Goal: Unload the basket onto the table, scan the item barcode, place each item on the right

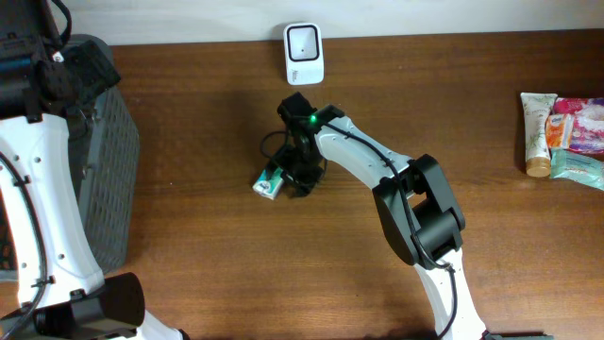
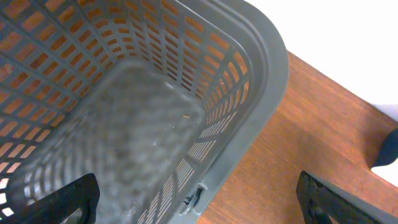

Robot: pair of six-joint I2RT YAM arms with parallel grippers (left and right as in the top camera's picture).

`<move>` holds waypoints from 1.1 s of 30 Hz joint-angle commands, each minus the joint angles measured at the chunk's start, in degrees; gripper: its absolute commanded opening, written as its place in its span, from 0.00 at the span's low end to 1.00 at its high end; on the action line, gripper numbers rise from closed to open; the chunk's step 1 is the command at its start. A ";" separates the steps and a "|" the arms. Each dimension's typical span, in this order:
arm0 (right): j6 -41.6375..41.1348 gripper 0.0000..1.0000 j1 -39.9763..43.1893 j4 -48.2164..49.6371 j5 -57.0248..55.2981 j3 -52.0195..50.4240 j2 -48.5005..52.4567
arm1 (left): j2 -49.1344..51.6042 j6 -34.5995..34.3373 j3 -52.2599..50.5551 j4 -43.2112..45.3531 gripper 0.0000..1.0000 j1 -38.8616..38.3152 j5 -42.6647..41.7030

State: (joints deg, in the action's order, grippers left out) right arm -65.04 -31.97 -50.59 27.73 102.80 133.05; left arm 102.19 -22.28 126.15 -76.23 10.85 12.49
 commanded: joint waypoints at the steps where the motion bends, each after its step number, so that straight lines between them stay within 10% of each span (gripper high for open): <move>1: 6.47 0.22 -0.28 0.50 -5.09 -1.66 0.50 | -0.92 -0.35 0.55 0.11 0.99 0.20 0.42; 3: 7.65 0.04 -0.26 0.28 -5.86 -1.66 0.50 | -0.92 -0.35 0.55 0.11 0.99 0.20 0.42; 9: 18.84 0.04 0.92 -0.07 -5.62 -1.53 -1.09 | -0.92 -0.35 0.55 0.11 0.99 0.20 0.42; 17: 67.36 0.04 7.23 -0.11 12.02 3.72 -8.85 | -0.92 -0.35 0.55 0.11 0.99 0.20 0.42; 23: 75.12 0.04 21.86 0.42 43.47 3.61 -9.14 | -0.92 -0.35 0.55 0.11 0.99 0.20 0.42; 33: 77.07 0.04 29.64 2.01 59.30 3.61 -9.14 | -0.92 -0.35 0.55 0.11 0.99 0.20 0.42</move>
State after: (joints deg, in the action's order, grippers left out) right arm 10.72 -1.89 -48.75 82.63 105.56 125.49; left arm 102.19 -22.28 126.15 -76.23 10.85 12.49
